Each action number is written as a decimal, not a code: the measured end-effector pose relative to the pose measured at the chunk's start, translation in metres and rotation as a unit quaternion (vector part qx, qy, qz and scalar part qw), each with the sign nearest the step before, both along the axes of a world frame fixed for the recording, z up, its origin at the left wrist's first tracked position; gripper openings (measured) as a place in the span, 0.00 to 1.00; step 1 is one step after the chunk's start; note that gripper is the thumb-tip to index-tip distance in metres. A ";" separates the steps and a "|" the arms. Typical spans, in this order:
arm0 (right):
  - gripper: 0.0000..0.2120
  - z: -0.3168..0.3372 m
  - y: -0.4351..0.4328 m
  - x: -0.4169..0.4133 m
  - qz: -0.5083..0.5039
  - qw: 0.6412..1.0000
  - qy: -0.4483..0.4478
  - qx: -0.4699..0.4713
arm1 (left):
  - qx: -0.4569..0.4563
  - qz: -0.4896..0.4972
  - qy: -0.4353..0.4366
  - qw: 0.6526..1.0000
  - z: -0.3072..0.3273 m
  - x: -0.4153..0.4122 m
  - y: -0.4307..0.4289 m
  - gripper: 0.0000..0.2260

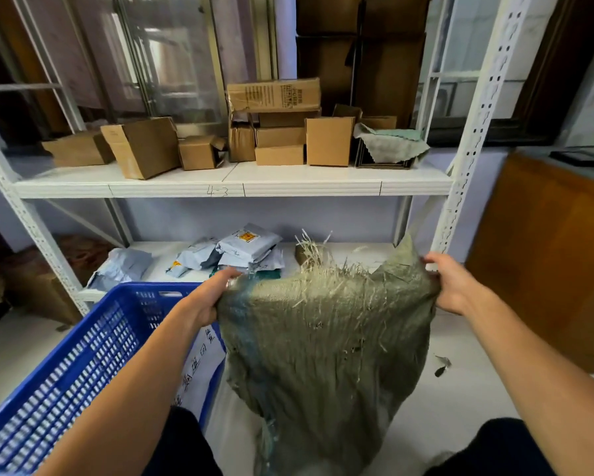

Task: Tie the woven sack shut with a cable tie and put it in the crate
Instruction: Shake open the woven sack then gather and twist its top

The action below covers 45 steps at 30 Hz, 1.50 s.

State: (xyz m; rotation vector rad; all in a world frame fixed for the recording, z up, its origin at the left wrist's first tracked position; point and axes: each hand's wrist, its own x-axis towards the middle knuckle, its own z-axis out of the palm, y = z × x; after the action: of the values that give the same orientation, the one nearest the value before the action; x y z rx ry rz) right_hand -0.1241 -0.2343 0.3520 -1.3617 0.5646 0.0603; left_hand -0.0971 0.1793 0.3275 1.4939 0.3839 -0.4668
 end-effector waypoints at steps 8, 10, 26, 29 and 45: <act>0.07 0.005 0.007 -0.005 0.044 0.997 -0.064 -0.023 | 0.037 0.070 -0.091 0.993 -0.006 0.008 0.009 0.12; 0.12 -0.006 0.005 0.004 0.040 0.995 -0.041 -0.080 | 0.058 0.081 -0.111 0.989 -0.009 0.010 0.009 0.09; 0.15 0.002 0.019 0.009 -0.012 0.754 -0.113 -0.647 | 0.455 0.126 -0.304 0.827 0.005 0.007 -0.008 0.12; 0.11 0.004 0.020 0.008 -0.010 0.811 -0.133 -0.569 | 0.464 0.095 -0.299 0.828 0.004 0.009 0.000 0.10; 0.14 -0.032 0.019 0.039 -0.055 0.996 -0.045 0.055 | -0.057 0.129 -0.144 0.979 0.010 -0.001 -0.007 0.10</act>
State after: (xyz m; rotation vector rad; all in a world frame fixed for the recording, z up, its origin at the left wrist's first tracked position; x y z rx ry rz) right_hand -0.0853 -0.2151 0.3203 -1.2179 0.5524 -0.0581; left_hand -0.0976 0.1722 0.3373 1.3530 0.3093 -0.0619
